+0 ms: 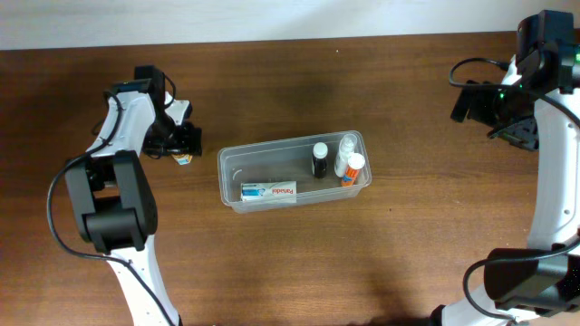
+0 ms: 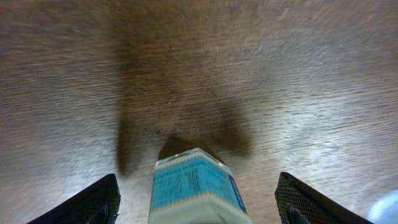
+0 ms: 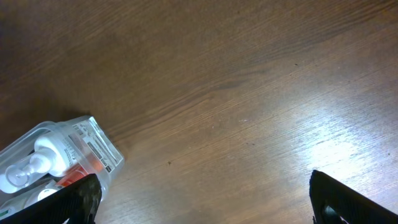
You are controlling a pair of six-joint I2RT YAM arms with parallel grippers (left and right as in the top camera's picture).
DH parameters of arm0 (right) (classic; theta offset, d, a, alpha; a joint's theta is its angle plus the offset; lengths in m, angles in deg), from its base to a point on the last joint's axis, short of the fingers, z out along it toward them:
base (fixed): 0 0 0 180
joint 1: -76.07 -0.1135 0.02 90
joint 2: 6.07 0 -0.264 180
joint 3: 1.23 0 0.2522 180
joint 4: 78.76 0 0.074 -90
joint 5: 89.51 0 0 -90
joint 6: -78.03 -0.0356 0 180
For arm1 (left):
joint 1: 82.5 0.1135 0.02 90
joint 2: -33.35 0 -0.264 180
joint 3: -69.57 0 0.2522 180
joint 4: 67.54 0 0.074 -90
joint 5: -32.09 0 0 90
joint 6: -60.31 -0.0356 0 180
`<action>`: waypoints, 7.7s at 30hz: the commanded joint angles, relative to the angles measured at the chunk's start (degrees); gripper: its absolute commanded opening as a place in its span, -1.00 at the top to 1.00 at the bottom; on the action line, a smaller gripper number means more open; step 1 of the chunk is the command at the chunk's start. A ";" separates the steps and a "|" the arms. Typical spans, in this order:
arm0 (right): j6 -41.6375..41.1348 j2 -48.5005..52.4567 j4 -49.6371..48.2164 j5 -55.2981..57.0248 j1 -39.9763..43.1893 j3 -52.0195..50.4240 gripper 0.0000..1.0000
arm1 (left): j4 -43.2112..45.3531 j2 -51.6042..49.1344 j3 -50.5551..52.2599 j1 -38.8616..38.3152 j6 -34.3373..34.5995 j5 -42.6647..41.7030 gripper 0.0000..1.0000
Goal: Pack container
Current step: 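Close the left gripper around the gold jar, then lift the gold jar and carry it right over the container, then lower the gold jar into the container beside the Panadol box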
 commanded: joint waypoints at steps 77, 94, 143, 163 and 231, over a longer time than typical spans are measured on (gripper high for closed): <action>-0.31 -0.17 0.00 0.52 0.11 0.26 -0.97 | -35.98 -0.85 -36.02 -7.54 -3.61 -4.09 0.36; -0.31 -0.17 0.00 0.50 0.11 0.26 -0.97 | -35.95 0.46 -36.30 -21.55 -2.86 -4.11 0.36; -0.31 -0.17 0.00 0.52 0.11 0.26 -0.97 | -15.93 0.44 -10.75 -29.68 -5.68 1.64 0.37; -0.31 -0.17 0.00 0.50 0.11 0.26 -0.97 | -5.90 0.44 -5.68 -29.68 -5.95 1.73 0.38; -0.31 -0.17 0.00 0.50 0.11 0.26 -0.97 | -1.55 0.44 -11.58 -29.68 -5.92 2.36 0.06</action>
